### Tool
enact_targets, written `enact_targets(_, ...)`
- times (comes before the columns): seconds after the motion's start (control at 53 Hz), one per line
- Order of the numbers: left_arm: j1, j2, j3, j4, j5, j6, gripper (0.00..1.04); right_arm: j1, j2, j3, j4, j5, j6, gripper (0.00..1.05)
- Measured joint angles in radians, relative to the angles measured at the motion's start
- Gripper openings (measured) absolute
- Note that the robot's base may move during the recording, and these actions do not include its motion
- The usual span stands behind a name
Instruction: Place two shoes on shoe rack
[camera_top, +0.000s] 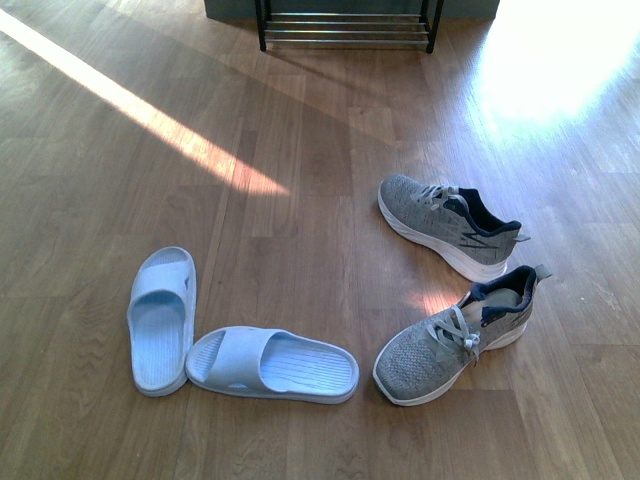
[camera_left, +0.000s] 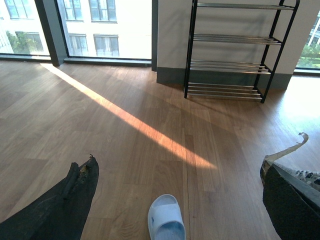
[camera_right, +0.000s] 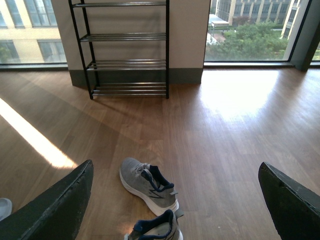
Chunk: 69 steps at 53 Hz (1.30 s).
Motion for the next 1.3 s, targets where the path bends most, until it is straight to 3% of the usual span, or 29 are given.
enact_targets(1.302,0.000,0.000,0.000,0.000,0.000,0.000,0.95,0.000,0.000,0.000,0.000,0.002,0.000,0.96)
